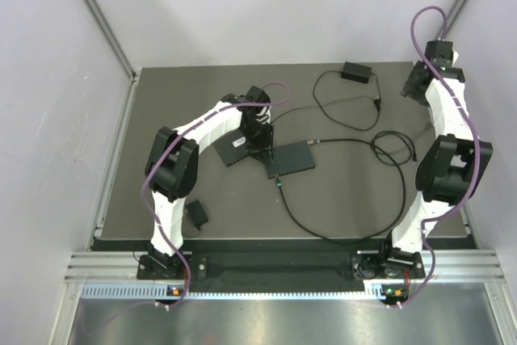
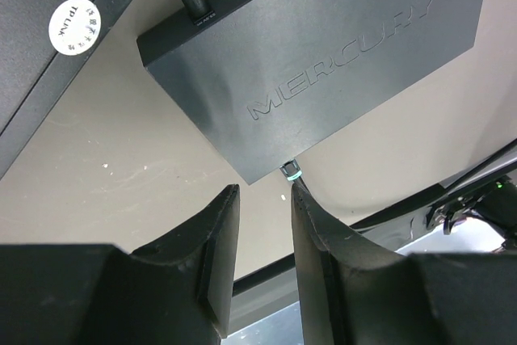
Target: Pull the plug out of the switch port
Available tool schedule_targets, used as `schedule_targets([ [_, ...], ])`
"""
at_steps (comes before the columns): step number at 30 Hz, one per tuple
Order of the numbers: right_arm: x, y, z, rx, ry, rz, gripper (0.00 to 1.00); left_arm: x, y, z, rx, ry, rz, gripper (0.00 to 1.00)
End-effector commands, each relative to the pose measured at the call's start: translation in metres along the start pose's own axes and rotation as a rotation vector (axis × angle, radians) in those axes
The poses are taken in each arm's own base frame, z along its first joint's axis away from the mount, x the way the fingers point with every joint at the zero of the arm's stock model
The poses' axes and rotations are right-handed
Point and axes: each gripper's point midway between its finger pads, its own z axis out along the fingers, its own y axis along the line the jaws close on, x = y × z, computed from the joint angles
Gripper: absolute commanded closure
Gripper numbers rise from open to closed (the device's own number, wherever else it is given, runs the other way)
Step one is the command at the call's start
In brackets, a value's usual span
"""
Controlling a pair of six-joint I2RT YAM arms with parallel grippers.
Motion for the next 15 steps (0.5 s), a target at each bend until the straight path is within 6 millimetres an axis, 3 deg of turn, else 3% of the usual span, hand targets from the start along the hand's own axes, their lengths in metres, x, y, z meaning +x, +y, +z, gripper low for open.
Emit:
schedule_targets([
  [1,0.004,-0.017,-0.017,0.101,0.005,-0.02,0.48,-0.004,-0.01,-0.018,0.034,-0.043,0.002,0.63],
  [4,0.018,-0.014,-0.027,0.088,0.046,-0.021,0.44,-0.003,-0.011,-0.016,0.047,-0.035,-0.008,0.63],
  [7,0.02,0.005,-0.044,-0.008,0.012,-0.025,0.43,-0.003,-0.013,-0.015,0.058,-0.032,-0.022,0.63],
  [9,0.022,0.029,-0.061,-0.087,-0.012,-0.055,0.38,-0.004,-0.017,-0.013,0.073,-0.029,-0.03,0.63],
  [12,0.045,0.078,-0.082,-0.289,0.03,-0.114,0.39,-0.004,-0.022,-0.014,0.099,-0.03,-0.047,0.63],
  [14,0.075,0.125,-0.105,-0.512,0.114,-0.161,0.39,-0.006,-0.024,-0.013,0.113,-0.036,-0.061,0.63],
  [15,0.098,0.135,-0.106,-0.573,0.177,-0.169,0.41,-0.005,-0.026,-0.012,0.124,-0.032,-0.066,0.63],
])
